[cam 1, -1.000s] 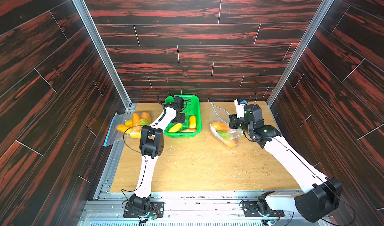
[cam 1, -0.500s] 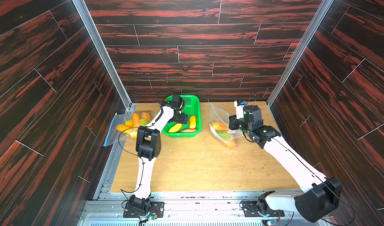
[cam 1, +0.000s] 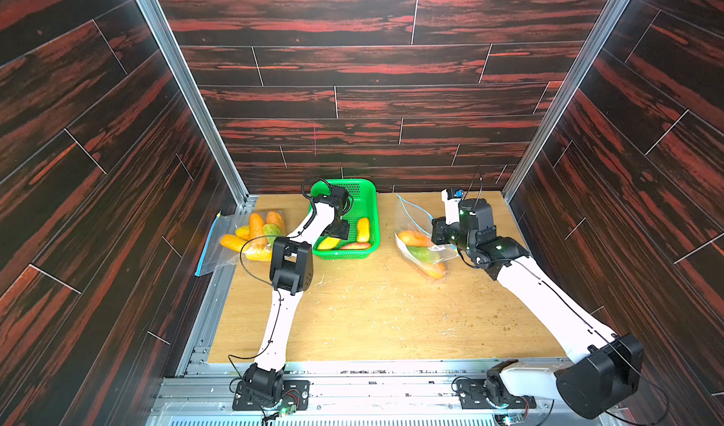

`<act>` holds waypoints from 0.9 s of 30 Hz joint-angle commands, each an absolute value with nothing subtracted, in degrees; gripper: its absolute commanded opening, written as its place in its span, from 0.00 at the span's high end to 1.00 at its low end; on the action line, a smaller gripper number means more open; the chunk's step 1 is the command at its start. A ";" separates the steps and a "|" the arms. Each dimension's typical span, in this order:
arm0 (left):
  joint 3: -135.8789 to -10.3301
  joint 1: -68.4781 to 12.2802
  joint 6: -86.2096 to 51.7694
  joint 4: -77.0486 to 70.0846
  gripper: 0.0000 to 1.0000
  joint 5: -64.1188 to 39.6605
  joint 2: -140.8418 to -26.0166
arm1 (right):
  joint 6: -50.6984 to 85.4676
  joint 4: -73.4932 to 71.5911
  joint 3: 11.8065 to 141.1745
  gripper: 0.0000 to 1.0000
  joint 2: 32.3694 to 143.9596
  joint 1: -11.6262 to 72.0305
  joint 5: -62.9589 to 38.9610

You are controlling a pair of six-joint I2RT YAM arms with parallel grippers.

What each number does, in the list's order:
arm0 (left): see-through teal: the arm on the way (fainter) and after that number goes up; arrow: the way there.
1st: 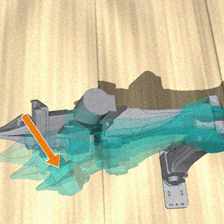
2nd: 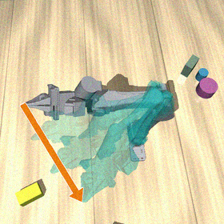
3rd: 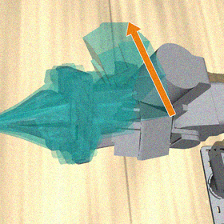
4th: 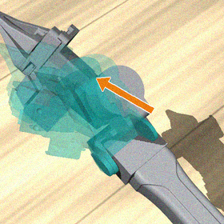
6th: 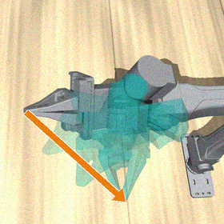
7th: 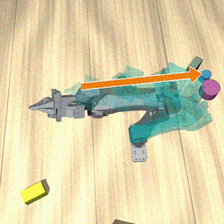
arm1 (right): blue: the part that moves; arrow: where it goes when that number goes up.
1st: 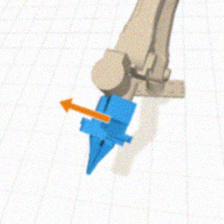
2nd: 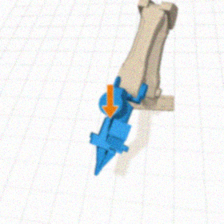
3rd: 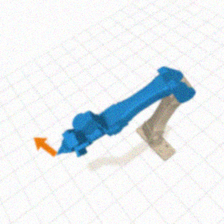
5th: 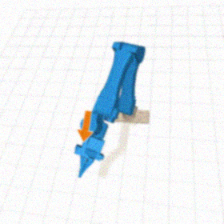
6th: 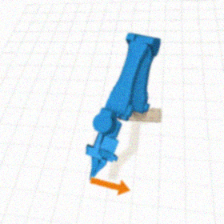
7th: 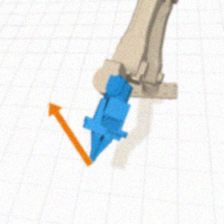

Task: Place the mango in a zip-top bag and seal the zipper
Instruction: Pick up the mango from the basket.

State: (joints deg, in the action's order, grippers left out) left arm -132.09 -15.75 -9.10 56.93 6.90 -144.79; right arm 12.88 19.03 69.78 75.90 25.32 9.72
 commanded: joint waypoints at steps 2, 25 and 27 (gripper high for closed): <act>-130.59 -14.88 -11.96 56.77 0.50 5.70 -142.64 | 12.99 19.84 70.03 1.00 76.48 25.14 10.18; -91.30 -16.38 -42.94 -12.94 0.91 -16.64 -100.75 | 18.52 20.65 78.25 1.00 79.10 23.80 4.33; -88.82 -18.43 -43.77 -19.07 0.92 -16.20 -97.43 | 19.60 20.16 78.68 1.00 79.02 23.30 2.04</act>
State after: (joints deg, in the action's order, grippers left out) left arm -91.81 -16.16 -37.93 0.03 -14.09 -101.14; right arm 17.17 20.58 76.77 78.67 24.05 5.58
